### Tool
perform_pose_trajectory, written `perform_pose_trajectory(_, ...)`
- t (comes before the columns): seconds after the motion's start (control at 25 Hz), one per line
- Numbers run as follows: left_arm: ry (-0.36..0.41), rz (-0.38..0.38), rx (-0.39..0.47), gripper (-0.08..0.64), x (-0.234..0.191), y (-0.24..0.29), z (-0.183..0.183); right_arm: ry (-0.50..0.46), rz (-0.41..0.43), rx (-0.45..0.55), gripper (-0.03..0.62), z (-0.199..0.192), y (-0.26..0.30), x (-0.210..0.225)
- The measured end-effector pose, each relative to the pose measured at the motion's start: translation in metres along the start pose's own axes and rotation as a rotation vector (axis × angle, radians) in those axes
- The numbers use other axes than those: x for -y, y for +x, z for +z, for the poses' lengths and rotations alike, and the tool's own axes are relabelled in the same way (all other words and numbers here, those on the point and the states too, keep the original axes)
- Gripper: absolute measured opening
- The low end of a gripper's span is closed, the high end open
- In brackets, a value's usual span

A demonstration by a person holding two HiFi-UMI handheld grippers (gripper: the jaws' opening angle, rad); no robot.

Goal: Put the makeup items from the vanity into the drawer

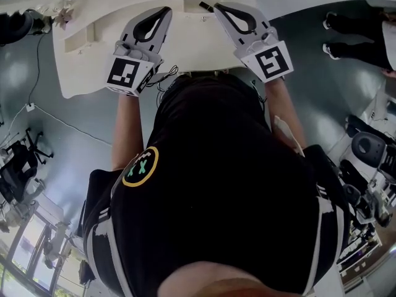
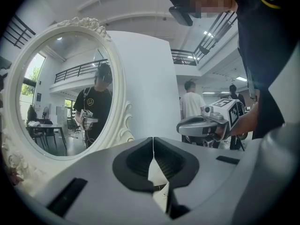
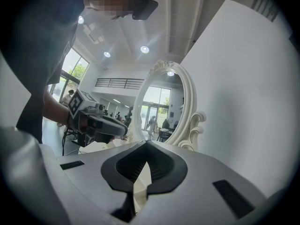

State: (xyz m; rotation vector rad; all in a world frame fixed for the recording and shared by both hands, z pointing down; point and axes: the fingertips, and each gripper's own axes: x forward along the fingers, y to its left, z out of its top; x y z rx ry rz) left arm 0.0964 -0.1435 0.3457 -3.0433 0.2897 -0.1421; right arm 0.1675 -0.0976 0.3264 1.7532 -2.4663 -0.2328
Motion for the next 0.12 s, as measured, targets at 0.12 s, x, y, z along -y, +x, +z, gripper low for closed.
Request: perform_pose_trajectory(0.12,0.006,0.002,0.005,0.025,-0.0043,0.002,0.0011,0.001,-0.001,-0.003,0.02,-0.0014,0.003,0.0024)
